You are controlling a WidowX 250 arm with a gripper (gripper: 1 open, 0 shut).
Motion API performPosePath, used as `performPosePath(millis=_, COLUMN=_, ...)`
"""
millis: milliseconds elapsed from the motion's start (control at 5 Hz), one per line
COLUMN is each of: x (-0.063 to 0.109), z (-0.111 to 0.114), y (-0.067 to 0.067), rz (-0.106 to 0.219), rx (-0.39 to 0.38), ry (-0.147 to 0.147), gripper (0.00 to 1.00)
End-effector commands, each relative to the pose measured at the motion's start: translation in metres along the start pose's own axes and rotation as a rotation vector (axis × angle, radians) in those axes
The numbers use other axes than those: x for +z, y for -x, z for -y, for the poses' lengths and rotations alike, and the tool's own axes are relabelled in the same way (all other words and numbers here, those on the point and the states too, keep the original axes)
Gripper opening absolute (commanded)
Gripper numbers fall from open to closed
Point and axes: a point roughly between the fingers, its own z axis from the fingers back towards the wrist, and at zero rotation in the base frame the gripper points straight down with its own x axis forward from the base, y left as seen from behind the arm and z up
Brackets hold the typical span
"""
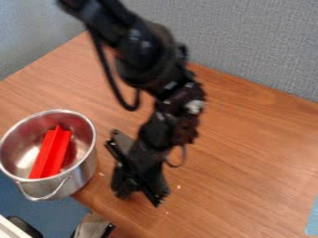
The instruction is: Move the red object from the metal pot to the table
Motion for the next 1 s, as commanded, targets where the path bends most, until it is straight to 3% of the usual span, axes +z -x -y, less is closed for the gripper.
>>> performPosePath(millis=0, x=-0.003, z=-0.023, y=0.001, rz=0.068, rx=0.009, ry=-0.027, gripper=0.0)
performPosePath(millis=200, x=-0.003, z=-0.025, y=-0.002, rz=0.119, rx=-0.017, ry=-0.059, gripper=0.0)
performPosePath(millis=400, x=0.02, z=-0.011, y=-0.004, rz=0.13, rx=-0.06, ry=-0.04, gripper=0.0)
performPosePath(millis=600, x=0.065, z=0.01, y=-0.013, rz=0.165, rx=-0.11, ry=-0.054, gripper=0.0)
performPosePath(millis=800, x=0.059, z=0.006, y=-0.009, rz=0.18, rx=-0.13, ry=-0.092, gripper=0.0)
